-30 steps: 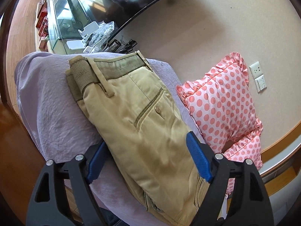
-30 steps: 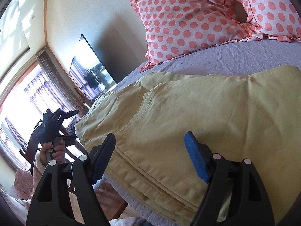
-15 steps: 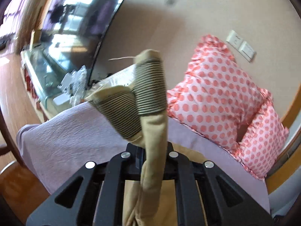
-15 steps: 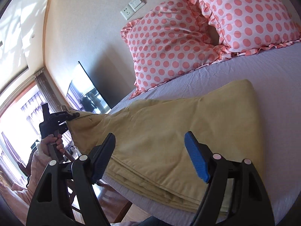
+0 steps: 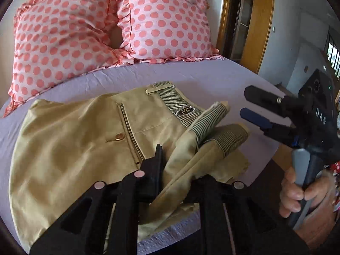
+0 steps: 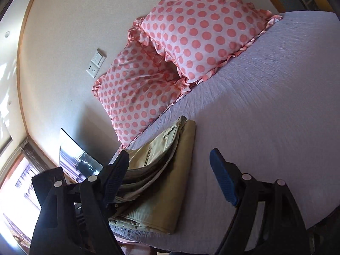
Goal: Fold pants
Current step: 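Grasp the waistband with the left gripper and lift it toward the hems while the right gripper holds the legs, then lower the folded trousers onto the sheet and open both grippers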
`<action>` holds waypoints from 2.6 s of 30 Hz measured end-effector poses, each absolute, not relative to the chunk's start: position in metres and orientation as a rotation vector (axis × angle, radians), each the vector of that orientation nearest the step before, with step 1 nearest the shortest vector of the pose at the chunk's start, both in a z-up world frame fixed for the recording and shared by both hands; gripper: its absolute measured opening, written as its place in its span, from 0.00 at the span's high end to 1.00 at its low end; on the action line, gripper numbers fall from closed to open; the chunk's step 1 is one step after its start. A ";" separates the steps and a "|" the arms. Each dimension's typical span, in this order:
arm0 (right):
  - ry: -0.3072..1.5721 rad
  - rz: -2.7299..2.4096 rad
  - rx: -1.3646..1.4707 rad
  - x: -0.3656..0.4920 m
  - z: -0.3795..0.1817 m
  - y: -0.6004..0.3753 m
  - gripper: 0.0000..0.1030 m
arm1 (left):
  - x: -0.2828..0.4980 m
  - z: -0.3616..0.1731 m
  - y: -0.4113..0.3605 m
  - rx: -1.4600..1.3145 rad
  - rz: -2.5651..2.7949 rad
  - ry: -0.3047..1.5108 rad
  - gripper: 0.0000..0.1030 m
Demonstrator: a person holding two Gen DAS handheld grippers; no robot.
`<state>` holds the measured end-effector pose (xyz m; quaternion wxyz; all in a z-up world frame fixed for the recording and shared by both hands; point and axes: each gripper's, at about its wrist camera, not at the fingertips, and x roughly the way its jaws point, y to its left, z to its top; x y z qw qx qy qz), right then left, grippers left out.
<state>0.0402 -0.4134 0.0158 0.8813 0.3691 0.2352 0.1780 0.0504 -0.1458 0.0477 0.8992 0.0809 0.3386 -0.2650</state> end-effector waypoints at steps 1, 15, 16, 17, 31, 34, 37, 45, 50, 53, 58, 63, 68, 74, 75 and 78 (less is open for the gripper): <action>0.491 0.367 0.773 0.041 0.016 -0.417 0.23 | 0.048 0.050 -0.147 0.179 -0.532 0.673 0.88; 0.686 0.444 0.701 0.100 0.025 -0.388 0.23 | 0.026 0.053 -0.140 0.106 -0.720 0.720 0.44; 0.711 0.443 0.672 0.106 0.024 -0.383 0.24 | 0.025 0.059 -0.120 0.016 -0.775 0.735 0.41; 0.733 0.443 0.648 0.110 0.022 -0.379 0.28 | 0.027 0.065 -0.097 -0.072 -0.799 0.744 0.39; 0.874 0.442 0.661 0.148 0.003 -0.372 0.59 | 0.173 0.032 0.086 -0.439 -0.446 1.023 0.37; 0.897 0.501 0.666 0.155 0.002 -0.366 0.71 | 0.191 0.031 0.083 -0.458 -0.485 1.045 0.32; 0.866 0.596 0.762 0.156 0.000 -0.371 0.88 | 0.202 0.028 0.086 -0.487 -0.469 1.066 0.84; 0.728 0.610 0.771 0.199 0.046 -0.378 0.92 | 0.236 0.071 0.071 -0.473 -0.499 0.939 0.91; 0.668 0.476 0.781 0.252 0.049 -0.389 0.92 | 0.295 0.078 0.038 -0.348 -0.344 0.875 0.86; 0.803 0.299 0.713 0.271 0.025 -0.387 0.88 | 0.320 0.055 0.030 -0.289 -0.206 0.954 0.85; 0.725 0.261 0.744 0.228 0.039 -0.411 0.58 | 0.273 0.074 0.048 -0.214 -0.150 0.829 0.79; 0.749 0.486 0.736 0.199 0.043 -0.380 0.46 | 0.207 0.090 0.024 -0.197 -0.355 0.779 0.43; 0.877 0.419 0.818 0.204 0.015 -0.370 0.44 | 0.212 0.047 -0.019 -0.173 -0.392 0.963 0.23; 0.763 0.241 0.544 0.138 0.052 -0.349 0.01 | 0.165 0.049 -0.025 -0.051 -0.245 0.890 0.09; 0.722 0.229 0.475 0.123 0.055 -0.340 0.01 | 0.149 0.050 -0.025 -0.027 -0.226 0.871 0.07; 0.661 0.210 0.295 0.087 0.048 -0.310 0.01 | 0.105 0.045 -0.024 0.055 -0.146 0.831 0.02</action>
